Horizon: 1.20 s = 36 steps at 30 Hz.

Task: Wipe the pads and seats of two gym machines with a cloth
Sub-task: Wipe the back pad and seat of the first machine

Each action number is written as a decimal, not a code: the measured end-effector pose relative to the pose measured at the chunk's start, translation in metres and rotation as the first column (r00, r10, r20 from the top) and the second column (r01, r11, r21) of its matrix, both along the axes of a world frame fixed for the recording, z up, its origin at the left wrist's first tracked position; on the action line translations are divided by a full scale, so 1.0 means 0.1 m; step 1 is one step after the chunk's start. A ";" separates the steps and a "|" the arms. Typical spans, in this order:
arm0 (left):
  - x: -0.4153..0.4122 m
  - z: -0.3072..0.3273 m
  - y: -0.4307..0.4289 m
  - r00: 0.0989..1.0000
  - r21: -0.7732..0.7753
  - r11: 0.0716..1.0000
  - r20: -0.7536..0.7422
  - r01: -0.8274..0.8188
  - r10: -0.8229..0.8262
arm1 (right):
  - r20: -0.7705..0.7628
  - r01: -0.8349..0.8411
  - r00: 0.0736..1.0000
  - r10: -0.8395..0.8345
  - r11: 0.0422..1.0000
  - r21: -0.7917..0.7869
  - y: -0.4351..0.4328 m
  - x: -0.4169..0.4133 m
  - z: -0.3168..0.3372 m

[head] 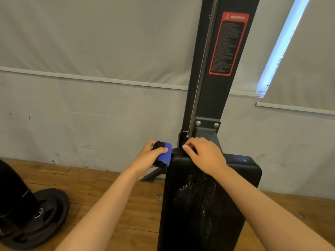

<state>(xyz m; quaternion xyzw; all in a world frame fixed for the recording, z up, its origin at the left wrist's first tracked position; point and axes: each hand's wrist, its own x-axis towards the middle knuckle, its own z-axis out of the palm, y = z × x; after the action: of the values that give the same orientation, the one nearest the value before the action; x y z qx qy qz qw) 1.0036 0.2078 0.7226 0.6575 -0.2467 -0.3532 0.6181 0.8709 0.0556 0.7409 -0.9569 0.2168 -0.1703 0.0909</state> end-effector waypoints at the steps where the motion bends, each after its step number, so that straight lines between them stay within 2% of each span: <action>1: 0.02 0.01 -0.04 1.000 -0.016 1.000 0.017 0.021 -0.021 | 0.016 0.009 1.000 -0.008 0.999 -0.054 0.00 0.01 -0.03; 4: 0.04 0.02 -0.16 0.996 -0.099 0.994 0.088 0.039 -0.030 | 0.081 0.042 0.996 -0.027 0.981 -0.188 -0.01 -0.01 -0.10; 6: 0.01 0.03 -0.23 0.982 -0.145 0.988 0.189 0.044 -0.016 | 0.109 0.058 0.993 -0.035 0.974 -0.219 -0.03 0.01 -0.13; 9: -0.02 0.04 -0.33 0.925 -0.118 0.991 0.379 0.062 -0.012 | 0.131 0.061 0.991 -0.031 0.971 -0.230 -0.04 0.04 -0.17; 11: -0.01 0.04 -0.39 0.913 -0.106 0.994 0.408 0.039 0.008 | 0.158 0.064 0.987 -0.025 0.968 -0.243 -0.04 0.04 -0.18; 16: 0.00 -0.06 -0.45 0.945 -0.142 0.990 0.322 -0.008 0.054 | 0.179 0.080 0.983 -0.035 0.964 -0.253 -0.06 0.04 -0.21; 18: -0.02 -0.13 -0.41 0.969 -0.184 0.979 0.214 -0.087 0.126 | 0.182 0.087 0.983 -0.040 0.963 -0.257 -0.05 0.04 -0.22; 21: -0.08 -0.28 -0.32 0.985 -0.226 0.959 -0.032 -0.172 0.169 | 0.190 0.096 0.981 -0.048 0.962 -0.256 -0.04 0.02 -0.22; 24: -0.14 -0.42 -0.22 0.970 -0.265 0.939 -0.161 -0.218 0.180 | 0.191 0.102 0.980 -0.051 0.958 -0.267 -0.03 0.03 -0.20; 26: -0.17 -0.40 -0.21 0.963 -0.292 0.921 -0.146 -0.259 0.225 | 0.190 0.099 0.981 -0.046 0.955 -0.281 -0.02 0.04 -0.20; 29: -0.16 -0.30 -0.34 0.958 -0.309 0.909 -0.023 -0.278 0.285 | 0.184 0.070 0.983 -0.021 0.962 -0.265 -0.03 0.04 -0.19; 31: -0.16 -0.29 -0.41 0.952 -0.298 0.909 0.003 -0.292 0.307 | 0.177 0.057 0.984 -0.012 0.967 -0.249 -0.05 0.03 -0.19; 36: -0.29 -0.74 -0.27 0.928 -0.184 0.911 -0.131 -0.368 0.349 | 0.163 0.029 0.987 0.011 0.971 -0.239 -0.05 0.01 -0.19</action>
<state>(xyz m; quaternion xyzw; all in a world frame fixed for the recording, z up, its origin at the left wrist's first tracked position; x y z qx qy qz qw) 0.9746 0.1810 0.6485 0.6067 -0.1274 -0.2372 0.7479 0.8721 0.0503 0.7218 -0.9428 0.1907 -0.2733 -0.0088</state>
